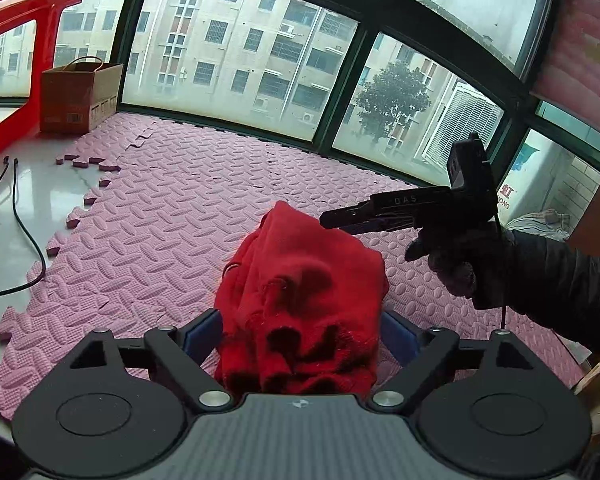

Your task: Fold clothes

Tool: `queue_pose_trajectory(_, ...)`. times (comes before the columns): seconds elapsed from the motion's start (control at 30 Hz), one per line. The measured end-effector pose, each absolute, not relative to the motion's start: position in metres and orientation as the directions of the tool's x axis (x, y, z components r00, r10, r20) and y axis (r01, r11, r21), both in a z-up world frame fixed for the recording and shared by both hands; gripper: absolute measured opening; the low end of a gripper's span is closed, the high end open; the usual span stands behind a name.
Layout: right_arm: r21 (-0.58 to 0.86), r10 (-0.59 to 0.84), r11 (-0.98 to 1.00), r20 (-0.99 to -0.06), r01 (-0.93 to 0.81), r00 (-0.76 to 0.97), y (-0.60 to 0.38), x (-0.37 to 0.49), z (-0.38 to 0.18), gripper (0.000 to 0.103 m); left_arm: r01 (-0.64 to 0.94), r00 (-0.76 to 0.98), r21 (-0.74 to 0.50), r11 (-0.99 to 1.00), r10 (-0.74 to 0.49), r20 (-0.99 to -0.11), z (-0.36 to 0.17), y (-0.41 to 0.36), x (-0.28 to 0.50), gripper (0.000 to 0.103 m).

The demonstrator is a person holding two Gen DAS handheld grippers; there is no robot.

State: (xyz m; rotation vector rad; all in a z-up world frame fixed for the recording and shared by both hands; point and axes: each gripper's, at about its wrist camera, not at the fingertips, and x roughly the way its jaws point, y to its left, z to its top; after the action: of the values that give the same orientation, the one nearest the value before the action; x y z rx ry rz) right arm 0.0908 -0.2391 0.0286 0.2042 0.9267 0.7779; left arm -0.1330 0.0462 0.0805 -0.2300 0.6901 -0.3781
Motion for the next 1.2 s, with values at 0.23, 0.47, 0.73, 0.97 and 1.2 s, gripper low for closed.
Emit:
queue_pose_trajectory(0.23,0.526,0.69,0.701,-0.671,-0.481,0.271,-0.244,0.094,0.008,0.077,0.289,0.631,-0.295,0.911,-0.413,-0.657,0.05,0.046,-0.13,0.086)
queue_pose_trajectory(0.47,0.525,0.684,0.704,-0.683,-0.479,0.256,-0.256,0.086,0.016,0.067,0.339,0.624,-0.297,0.892,-0.45,-0.639,0.038,0.047,-0.12,0.081)
queue_pose_trajectory(0.73,0.533,0.668,0.731,-0.687,-0.427,0.286,-0.298,0.046,0.028,0.062,0.414,0.593,-0.336,0.846,-0.531,-0.605,0.039,0.046,-0.102,0.07)
queue_pose_trajectory(0.97,0.541,0.627,0.779,-0.68,-0.318,0.379,-0.341,-0.009,0.036,0.062,0.505,0.537,-0.355,0.787,-0.608,-0.585,0.038,0.02,-0.07,0.068)
queue_pose_trajectory(1.2,0.531,0.556,0.821,-0.663,-0.208,0.501,-0.376,-0.059,0.041,0.062,0.584,0.516,-0.28,0.762,-0.615,-0.596,0.054,0.004,-0.054,0.076)
